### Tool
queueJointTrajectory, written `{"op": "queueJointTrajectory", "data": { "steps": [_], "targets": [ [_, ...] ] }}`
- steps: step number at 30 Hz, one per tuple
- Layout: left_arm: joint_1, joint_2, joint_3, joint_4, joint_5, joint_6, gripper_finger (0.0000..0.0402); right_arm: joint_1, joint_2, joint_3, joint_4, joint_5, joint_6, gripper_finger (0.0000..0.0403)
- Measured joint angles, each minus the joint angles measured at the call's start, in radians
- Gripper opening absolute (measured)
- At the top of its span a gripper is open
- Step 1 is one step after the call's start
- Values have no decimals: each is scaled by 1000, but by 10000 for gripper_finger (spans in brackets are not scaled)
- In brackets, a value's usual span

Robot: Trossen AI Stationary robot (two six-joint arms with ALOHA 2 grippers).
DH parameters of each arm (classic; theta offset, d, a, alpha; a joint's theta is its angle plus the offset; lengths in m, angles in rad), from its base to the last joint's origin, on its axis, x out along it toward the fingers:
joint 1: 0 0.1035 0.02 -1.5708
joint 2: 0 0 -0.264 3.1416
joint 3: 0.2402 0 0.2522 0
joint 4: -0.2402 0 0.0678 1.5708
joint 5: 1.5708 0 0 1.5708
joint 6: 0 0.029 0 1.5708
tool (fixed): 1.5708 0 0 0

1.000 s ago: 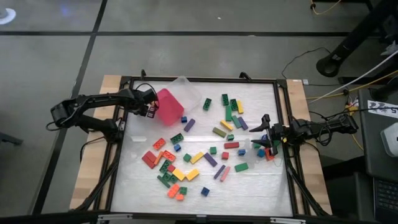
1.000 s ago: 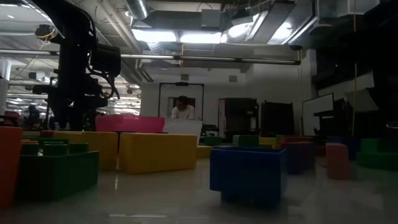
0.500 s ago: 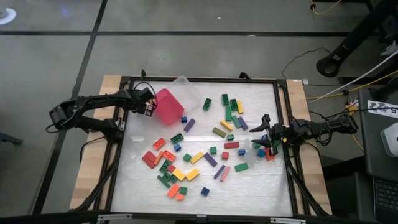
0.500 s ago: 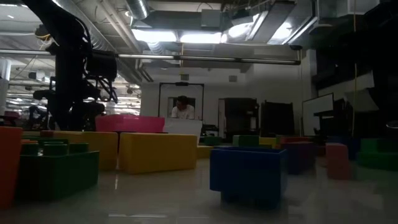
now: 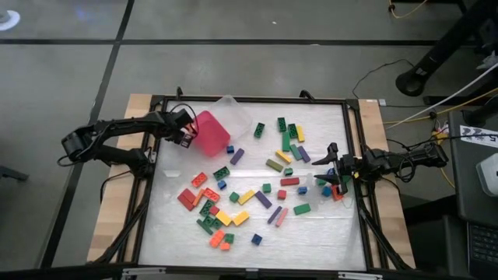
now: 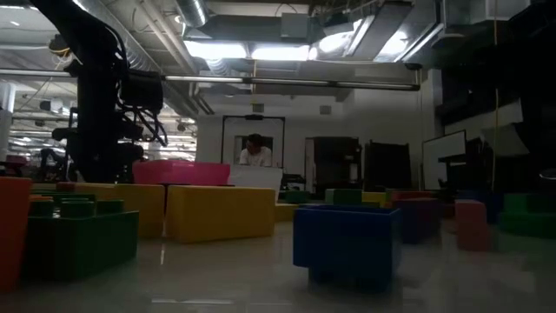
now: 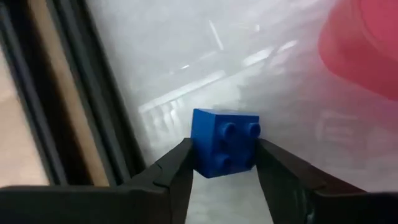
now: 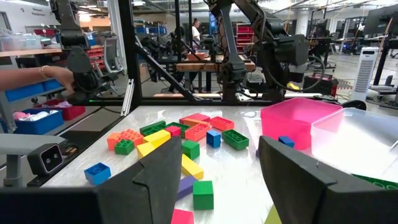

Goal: Sort blocks by size
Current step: Put the small blue game piece into the pink bin

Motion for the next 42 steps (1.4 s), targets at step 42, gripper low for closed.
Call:
{"op": "queueJointTrajectory", "data": {
  "steps": [42],
  "targets": [
    [0,-252,-55,-44,77,-50,120,0,1,0,-10,157,0,214]
  ]
}}
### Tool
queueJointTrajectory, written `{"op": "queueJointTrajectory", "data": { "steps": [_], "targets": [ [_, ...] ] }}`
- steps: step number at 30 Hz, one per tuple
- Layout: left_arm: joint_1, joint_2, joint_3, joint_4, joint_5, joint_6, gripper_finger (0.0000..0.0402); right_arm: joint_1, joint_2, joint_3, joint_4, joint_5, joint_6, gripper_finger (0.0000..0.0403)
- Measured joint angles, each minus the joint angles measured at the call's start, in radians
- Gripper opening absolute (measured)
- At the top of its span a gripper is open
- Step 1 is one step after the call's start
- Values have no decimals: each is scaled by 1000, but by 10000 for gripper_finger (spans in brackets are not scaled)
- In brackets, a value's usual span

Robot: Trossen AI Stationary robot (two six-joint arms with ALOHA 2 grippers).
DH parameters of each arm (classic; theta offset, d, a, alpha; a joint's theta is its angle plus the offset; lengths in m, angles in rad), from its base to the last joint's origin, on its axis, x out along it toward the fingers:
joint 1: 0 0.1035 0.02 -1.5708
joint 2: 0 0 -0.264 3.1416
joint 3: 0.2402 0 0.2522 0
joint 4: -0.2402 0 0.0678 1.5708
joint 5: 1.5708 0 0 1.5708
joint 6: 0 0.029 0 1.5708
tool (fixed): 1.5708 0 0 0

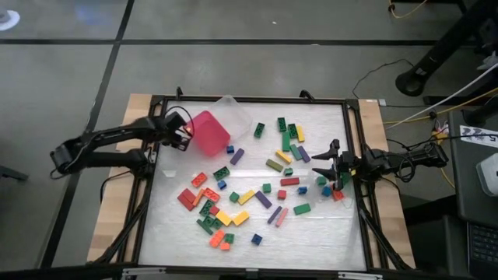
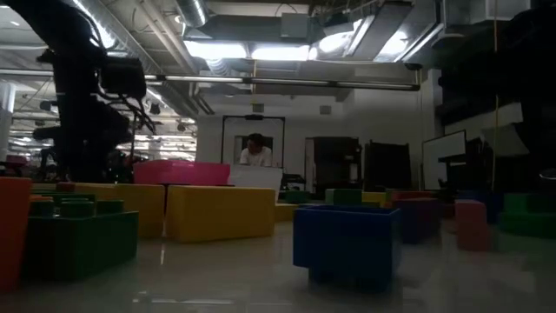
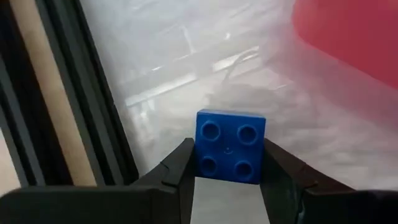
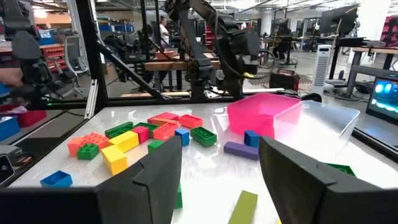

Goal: Sort blocks by size
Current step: Put the small blue game piece into the pink bin

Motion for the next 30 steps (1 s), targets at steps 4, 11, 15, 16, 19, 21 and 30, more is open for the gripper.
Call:
{"op": "queueJointTrajectory", "data": {
  "steps": [4,11,15,16,19,21,30],
  "targets": [
    [0,-103,5,6,114,-28,122,0,0,0,32,70,0,214],
    [-3,-257,5,50,345,-85,124,0,0,0,72,191,-1,214],
    [-32,-293,5,201,366,-103,125,0,0,0,144,196,-54,214],
    [-42,-293,5,254,367,-103,126,0,0,0,166,196,-72,214],
    [-74,-276,2,434,363,-97,128,-1,1,1,239,219,-105,214],
    [-93,-253,-8,554,346,-89,129,-7,3,6,256,248,-127,214],
    [-154,-75,-31,766,331,23,138,-186,162,109,244,233,-156,214]
  ]
}}
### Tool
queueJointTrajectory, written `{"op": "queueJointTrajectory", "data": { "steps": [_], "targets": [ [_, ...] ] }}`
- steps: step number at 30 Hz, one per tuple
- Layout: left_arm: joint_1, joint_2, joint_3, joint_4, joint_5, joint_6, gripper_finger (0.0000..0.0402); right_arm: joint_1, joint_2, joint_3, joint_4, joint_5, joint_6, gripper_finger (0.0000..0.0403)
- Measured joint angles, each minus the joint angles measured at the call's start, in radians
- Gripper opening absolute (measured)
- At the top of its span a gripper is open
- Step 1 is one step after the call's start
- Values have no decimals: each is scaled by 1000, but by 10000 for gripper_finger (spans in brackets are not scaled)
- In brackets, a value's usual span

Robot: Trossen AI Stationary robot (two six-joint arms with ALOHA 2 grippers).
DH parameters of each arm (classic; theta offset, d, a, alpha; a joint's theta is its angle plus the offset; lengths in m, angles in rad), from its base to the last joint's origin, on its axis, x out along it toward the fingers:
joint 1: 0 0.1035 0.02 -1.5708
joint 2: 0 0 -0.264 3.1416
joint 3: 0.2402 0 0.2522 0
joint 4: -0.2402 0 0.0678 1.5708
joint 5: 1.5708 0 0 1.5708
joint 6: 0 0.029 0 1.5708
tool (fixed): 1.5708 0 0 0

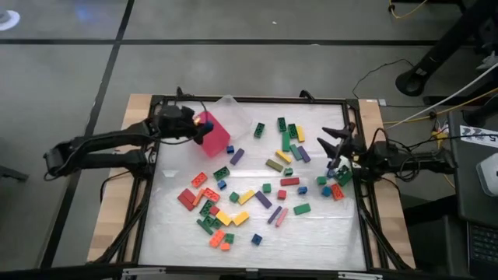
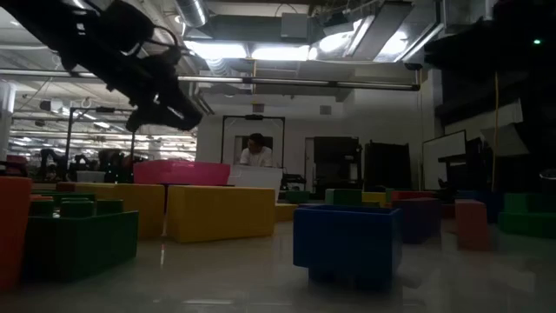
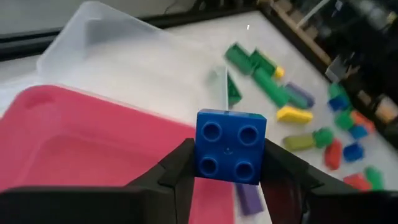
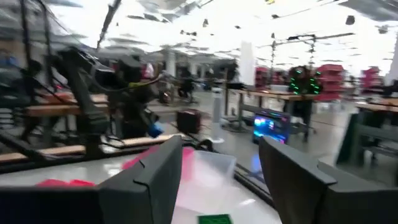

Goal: Sort blocks by size
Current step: Put the small blue game piece into the pink bin, then put the big green game piece into the white bin

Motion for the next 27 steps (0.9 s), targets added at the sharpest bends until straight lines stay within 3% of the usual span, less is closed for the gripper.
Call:
{"op": "queueJointTrajectory", "data": {
  "steps": [7,15,27],
  "targets": [
    [-18,130,0,58,-2,83,174,-191,279,124,-48,-130,2,214],
    [-18,197,0,87,-2,128,209,-359,695,319,-47,-288,0,214],
    [-18,197,0,90,-2,166,213,-410,1259,607,-47,-314,0,214]
  ]
}}
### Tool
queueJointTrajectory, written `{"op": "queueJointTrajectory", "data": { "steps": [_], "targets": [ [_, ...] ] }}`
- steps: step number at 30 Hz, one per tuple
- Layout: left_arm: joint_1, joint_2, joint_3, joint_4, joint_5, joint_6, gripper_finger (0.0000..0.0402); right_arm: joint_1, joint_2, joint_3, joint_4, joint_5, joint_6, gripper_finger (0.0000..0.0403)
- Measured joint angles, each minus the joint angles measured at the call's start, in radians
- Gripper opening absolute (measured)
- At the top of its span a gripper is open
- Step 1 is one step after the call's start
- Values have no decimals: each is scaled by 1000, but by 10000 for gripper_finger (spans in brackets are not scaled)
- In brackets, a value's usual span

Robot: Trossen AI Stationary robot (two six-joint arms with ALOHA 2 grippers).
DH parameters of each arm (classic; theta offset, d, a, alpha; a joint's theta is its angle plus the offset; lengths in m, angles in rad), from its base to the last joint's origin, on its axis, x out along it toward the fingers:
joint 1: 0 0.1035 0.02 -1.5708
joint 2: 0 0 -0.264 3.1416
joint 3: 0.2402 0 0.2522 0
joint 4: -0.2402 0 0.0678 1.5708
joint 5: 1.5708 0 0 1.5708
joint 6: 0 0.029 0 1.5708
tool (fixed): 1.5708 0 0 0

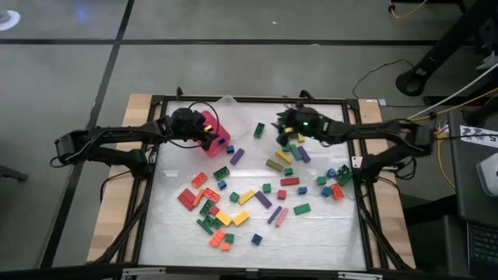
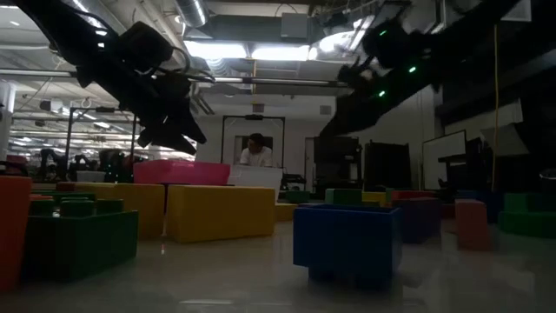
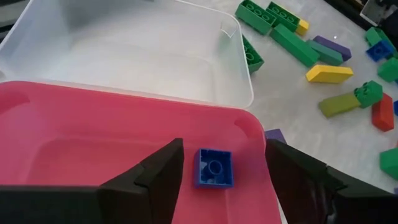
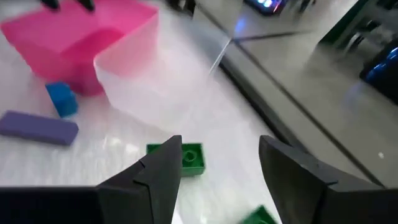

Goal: Sort blocks by size
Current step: Put the big green game piece into the white bin

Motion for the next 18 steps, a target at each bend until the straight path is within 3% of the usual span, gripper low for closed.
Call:
{"op": "queueJointTrajectory", "data": {
  "steps": [8,15,18],
  "targets": [
    [0,0,0,-4,0,3,214,9,218,103,-1,-96,-136,214],
    [0,0,0,-6,0,3,214,28,268,138,4,-77,-230,214],
    [0,0,0,-7,0,3,214,27,270,139,0,-81,-365,214]
  ]
}}
